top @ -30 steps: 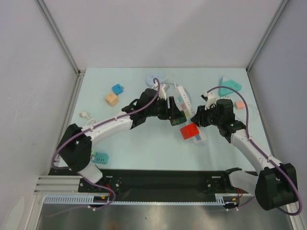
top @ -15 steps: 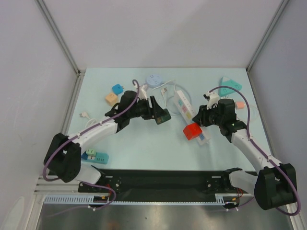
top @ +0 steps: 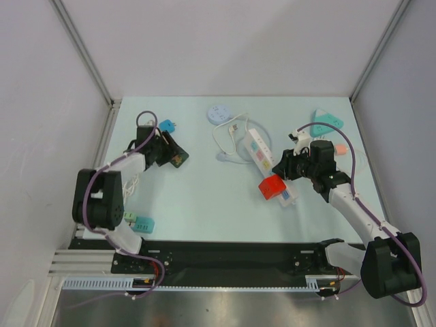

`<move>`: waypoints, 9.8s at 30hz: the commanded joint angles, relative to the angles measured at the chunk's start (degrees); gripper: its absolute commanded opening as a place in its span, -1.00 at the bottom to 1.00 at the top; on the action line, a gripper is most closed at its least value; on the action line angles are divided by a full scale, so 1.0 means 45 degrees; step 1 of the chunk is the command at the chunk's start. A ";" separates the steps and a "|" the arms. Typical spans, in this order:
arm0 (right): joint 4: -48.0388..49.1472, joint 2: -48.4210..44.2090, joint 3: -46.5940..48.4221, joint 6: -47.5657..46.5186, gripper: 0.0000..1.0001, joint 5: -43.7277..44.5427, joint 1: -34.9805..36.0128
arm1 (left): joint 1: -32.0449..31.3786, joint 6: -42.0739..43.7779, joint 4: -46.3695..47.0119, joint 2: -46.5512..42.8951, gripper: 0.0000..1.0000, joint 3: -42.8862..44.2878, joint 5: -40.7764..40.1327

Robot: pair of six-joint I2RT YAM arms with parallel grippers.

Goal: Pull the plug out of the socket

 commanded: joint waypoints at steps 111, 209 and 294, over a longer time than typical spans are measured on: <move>0.2200 -0.0699 -0.0160 0.0875 -1.00 -0.0202 -0.0681 | -1.1791 -0.7812 0.6593 0.3176 -0.19 0.2025 -0.2771; 0.2614 -0.1167 -0.0473 -0.0238 -1.00 0.0853 -0.0760 | 0.1763 0.1113 -0.2644 0.4289 0.01 0.6183 -0.1872; 0.3594 0.7353 0.6169 0.0059 0.73 -0.2836 -0.2049 | 0.0298 0.0471 -0.4108 -1.1023 0.99 -0.2820 -0.0874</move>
